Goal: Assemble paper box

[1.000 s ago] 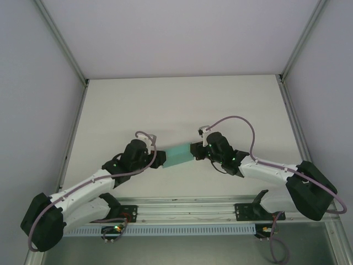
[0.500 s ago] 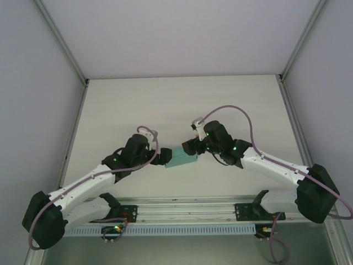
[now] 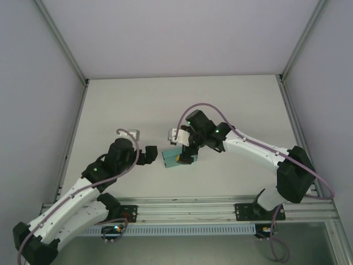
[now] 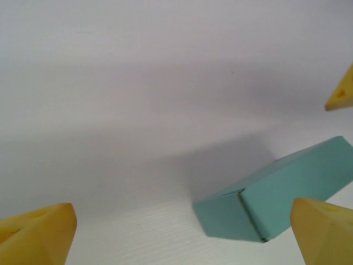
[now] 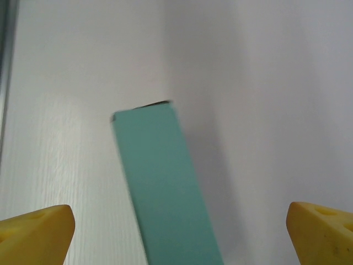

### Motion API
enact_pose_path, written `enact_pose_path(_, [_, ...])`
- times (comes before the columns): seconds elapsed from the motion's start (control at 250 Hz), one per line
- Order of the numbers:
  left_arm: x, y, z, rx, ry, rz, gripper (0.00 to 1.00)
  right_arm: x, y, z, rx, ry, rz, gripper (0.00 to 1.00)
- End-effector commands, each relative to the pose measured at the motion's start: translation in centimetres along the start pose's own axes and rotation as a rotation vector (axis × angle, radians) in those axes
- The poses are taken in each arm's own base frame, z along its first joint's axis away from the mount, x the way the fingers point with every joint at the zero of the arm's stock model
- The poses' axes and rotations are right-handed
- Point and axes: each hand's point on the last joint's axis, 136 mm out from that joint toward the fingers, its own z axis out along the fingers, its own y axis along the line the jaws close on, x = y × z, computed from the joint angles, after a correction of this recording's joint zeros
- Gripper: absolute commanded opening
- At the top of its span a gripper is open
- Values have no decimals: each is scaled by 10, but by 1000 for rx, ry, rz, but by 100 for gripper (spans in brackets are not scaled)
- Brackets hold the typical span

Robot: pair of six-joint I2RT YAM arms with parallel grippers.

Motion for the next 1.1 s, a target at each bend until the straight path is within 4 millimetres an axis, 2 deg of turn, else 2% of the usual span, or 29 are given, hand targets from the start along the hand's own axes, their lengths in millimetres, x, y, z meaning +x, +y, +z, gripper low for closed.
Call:
enact_pose_path(0.0, [19, 32, -8, -123, 33, -34, 100, 22, 21, 7, -159, 141, -163, 100])
enact_pose_path(0.088, [18, 35, -12, -126, 22, -45, 100, 42, 15, 18, -143, 258, -178, 100])
enact_pose_path(0.2, [18, 37, -13, -134, 17, -48, 100, 61, 16, 31, -161, 344, -167, 100])
enact_pose_path(0.303, [17, 36, -11, -132, 22, -45, 100, 71, 0, 52, -84, 393, -146, 100])
enact_pose_path(0.371, [17, 36, -11, -139, 26, -42, 100, 77, -8, 65, -47, 426, -135, 97])
enact_pose_path(0.551, [17, 38, -12, -146, 25, -41, 100, 94, -8, 86, -12, 507, -149, 88])
enact_pose_path(0.595, [17, 38, -12, -144, 25, -39, 100, 97, -10, 86, -1, 513, -149, 86])
enact_pose_path(0.671, [17, 37, -12, -142, 24, -39, 100, 97, -18, 85, 52, 516, -141, 76])
enact_pose_path(0.735, [16, 38, -12, -142, 22, -42, 100, 94, -22, 82, 81, 506, -127, 62])
enact_pose_path(0.799, [15, 37, -12, -140, 18, -43, 100, 92, -25, 76, 117, 497, -113, 44])
enact_pose_path(0.91, [15, 35, -13, -129, 17, -44, 100, 78, -55, 63, 312, 452, -96, 27])
enact_pose_path(0.986, [15, 36, -14, -128, 12, -47, 100, 76, -79, 48, 464, 475, -87, 20])
enact_pose_path(1.098, [14, 35, -14, -122, 4, -48, 100, 81, -112, 32, 683, 527, -90, 21])
